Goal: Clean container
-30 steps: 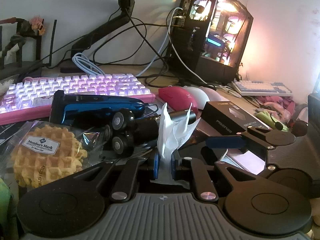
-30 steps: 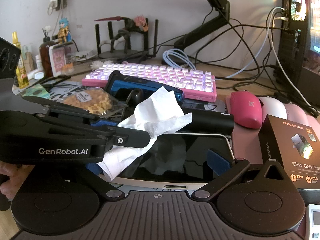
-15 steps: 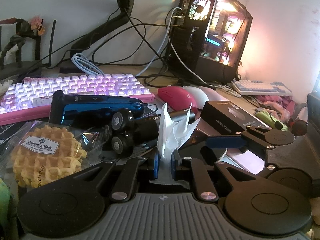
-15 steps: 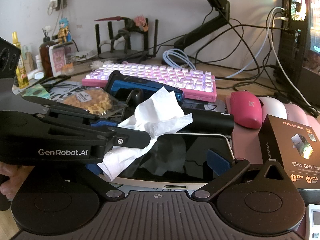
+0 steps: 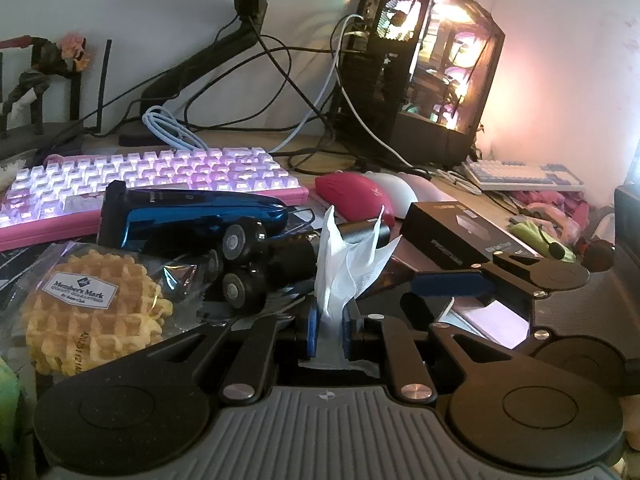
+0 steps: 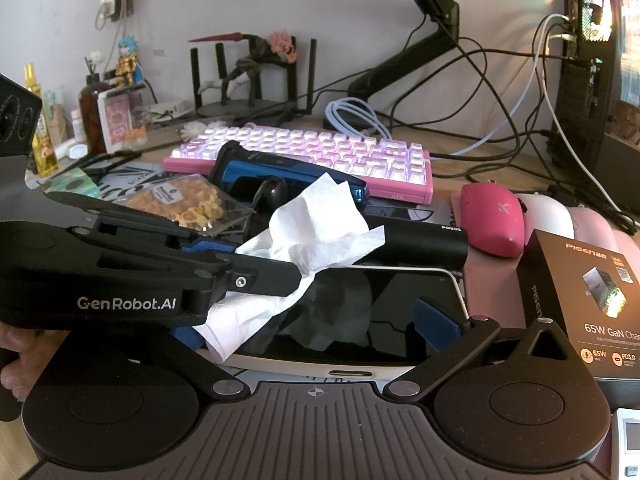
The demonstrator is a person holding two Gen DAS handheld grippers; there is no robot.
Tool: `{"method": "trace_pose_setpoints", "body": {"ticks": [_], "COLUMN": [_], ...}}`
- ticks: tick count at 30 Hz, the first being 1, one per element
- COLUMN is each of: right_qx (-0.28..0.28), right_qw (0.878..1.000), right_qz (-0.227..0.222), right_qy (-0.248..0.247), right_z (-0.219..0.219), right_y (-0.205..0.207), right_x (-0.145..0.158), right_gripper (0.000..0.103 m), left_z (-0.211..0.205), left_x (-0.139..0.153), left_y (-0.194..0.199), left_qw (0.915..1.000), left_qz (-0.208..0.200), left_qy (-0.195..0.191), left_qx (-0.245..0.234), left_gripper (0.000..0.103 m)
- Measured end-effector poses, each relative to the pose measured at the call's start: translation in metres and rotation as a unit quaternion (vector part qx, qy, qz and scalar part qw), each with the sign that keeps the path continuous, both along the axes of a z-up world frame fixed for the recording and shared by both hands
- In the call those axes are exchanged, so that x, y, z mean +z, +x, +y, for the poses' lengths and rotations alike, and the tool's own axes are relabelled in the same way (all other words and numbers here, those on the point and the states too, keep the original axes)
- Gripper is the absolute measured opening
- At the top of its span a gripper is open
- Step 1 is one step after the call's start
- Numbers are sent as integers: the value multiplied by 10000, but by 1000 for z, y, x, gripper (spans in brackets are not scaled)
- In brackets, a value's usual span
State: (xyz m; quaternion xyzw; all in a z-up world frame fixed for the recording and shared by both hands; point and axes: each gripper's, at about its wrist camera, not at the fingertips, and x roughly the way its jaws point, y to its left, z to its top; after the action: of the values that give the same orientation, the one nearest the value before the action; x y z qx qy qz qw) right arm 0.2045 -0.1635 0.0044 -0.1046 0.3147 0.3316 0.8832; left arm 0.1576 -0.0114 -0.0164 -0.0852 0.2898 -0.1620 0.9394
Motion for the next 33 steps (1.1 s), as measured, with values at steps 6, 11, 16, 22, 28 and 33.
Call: {"method": "trace_pose_setpoints", "body": {"ticks": [6, 11, 16, 22, 28, 33], "right_qx": [0, 0, 0, 0, 1, 1], "right_qw": [10000, 10000, 10000, 10000, 10000, 10000], "right_qz": [0, 0, 0, 0, 0, 0], "right_qy": [-1, -1, -1, -1, -1, -1], "right_z": [0, 0, 0, 0, 0, 0], "right_y": [0, 0, 0, 1, 1, 1], "right_x": [0, 0, 0, 0, 0, 0], "right_gripper": [103, 103, 103, 103, 103, 103], "left_z": [2, 4, 5, 6, 8, 11], "left_x": [-1, -2, -3, -3, -3, -4], "left_y": [1, 2, 2, 2, 4, 4], "left_qw": [10000, 10000, 10000, 9999, 9999, 9999], "left_qz": [6, 11, 18, 22, 20, 24], "left_qy": [-20, -31, -71, -75, -72, -94], "left_qx": [-4, -16, -64, -71, -70, -92], "left_gripper": [16, 16, 16, 16, 16, 16]}}
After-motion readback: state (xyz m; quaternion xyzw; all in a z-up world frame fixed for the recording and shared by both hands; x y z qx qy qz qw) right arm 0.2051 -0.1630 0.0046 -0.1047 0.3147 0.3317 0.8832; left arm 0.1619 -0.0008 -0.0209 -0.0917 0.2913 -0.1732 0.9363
